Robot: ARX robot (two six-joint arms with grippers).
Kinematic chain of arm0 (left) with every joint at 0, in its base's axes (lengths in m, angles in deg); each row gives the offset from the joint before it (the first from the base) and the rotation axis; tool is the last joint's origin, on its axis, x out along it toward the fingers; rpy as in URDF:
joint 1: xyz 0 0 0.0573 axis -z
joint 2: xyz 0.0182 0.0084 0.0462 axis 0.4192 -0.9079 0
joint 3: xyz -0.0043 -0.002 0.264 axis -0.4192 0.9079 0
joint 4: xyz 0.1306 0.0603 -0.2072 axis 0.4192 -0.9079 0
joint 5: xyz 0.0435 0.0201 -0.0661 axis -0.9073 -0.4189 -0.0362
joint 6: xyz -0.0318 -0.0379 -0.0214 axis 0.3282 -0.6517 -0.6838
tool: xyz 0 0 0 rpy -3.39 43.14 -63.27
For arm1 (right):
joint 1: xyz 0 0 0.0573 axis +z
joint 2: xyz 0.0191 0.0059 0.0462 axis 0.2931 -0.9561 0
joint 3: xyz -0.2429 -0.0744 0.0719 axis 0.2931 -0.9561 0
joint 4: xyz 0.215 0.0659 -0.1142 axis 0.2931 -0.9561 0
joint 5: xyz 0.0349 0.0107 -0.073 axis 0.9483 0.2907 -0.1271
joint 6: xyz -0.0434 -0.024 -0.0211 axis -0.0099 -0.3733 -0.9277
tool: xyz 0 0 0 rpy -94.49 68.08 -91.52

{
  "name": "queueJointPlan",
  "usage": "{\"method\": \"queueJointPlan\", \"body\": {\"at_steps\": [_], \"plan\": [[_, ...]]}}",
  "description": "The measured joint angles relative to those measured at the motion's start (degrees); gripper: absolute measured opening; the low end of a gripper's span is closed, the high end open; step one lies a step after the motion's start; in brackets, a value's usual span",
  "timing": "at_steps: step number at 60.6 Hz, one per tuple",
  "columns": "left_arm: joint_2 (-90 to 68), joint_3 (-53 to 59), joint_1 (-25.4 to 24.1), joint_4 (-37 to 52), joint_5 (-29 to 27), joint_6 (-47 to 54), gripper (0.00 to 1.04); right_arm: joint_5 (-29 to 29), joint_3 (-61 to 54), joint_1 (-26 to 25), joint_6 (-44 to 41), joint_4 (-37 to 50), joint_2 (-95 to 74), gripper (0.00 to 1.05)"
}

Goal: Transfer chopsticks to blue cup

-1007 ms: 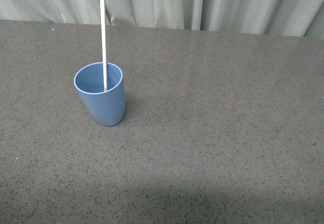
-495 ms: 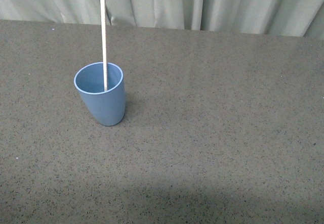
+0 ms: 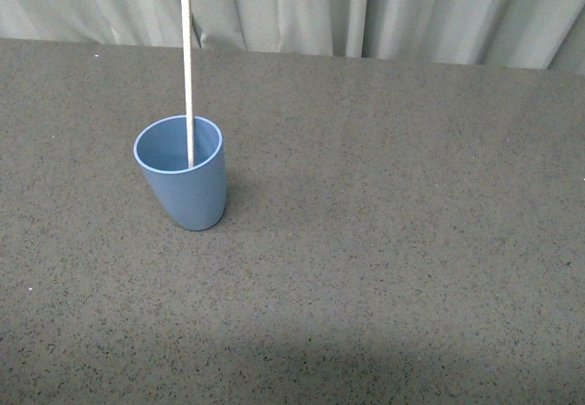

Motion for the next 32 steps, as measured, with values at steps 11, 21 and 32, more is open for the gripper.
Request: {"method": "queueJointPlan", "body": {"at_steps": [11, 21, 32], "plan": [[0.0, 0.0, 0.0, 0.0, 0.0, 0.0, 0.98, 0.0, 0.0, 0.0, 0.0, 0.0, 0.0, 0.91], [0.0, 0.0, 0.0, 0.0, 0.0, 0.0, 0.98, 0.0, 0.0, 0.0, 0.0, 0.0, 0.0, 0.95], [0.0, 0.0, 0.0, 0.0, 0.0, 0.0, 0.98, 0.0, 0.0, 0.0, 0.0, 0.0, 0.0, 0.95]]}}
